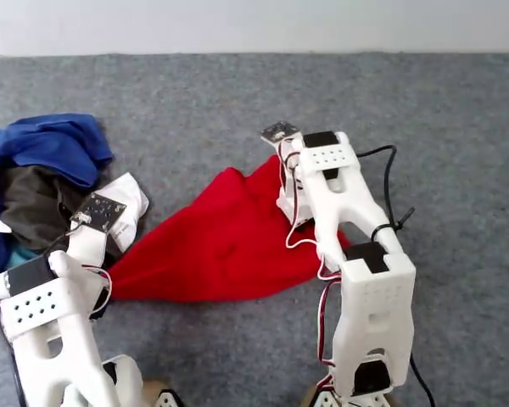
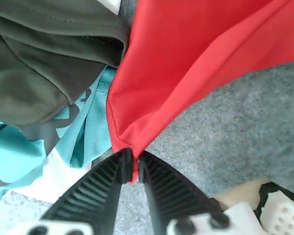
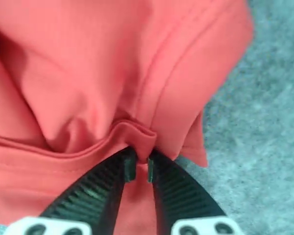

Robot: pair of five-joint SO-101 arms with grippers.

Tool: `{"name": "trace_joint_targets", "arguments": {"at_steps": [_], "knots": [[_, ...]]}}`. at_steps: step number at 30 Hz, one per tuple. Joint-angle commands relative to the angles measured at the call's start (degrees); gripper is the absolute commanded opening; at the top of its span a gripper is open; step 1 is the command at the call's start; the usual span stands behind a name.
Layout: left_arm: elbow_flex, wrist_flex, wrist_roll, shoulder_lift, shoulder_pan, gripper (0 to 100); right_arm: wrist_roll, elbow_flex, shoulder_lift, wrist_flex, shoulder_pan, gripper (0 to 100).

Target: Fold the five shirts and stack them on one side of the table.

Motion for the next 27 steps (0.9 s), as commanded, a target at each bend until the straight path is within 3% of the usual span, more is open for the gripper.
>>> {"name": "trace_joint_targets", "arguments": {"at_steps": [1, 6, 13, 21, 25, 27], "knots": [[-2.0, -0.1, -0.4, -1.1, -0.1, 1, 0.0, -2.7, -1.9, -0.6, 0.2, 4.3], [-2.3, -0.1, 0.6, -1.2, -0.2, 1, 0.0, -2.7, -8.3, -0.7, 0.2, 4.2], [-9.0, 0.0, 9.6, -1.1, 0.0, 1, 0.1, -2.7, -19.8, -0.9, 0.3, 0.8], [-23.0, 6.2, 21.6, -1.1, 0.0, 1, 0.1, -2.7, -39.6, -1.1, 0.3, 0.8], [-33.3, 9.8, 22.9, -0.9, 0.0, 1, -0.9, -3.3, -50.0, -2.7, 1.5, 0.8], [-40.3, 12.0, 23.1, -0.7, 0.2, 1, -5.2, -5.5, -53.8, -4.2, 3.2, 0.8]]}}
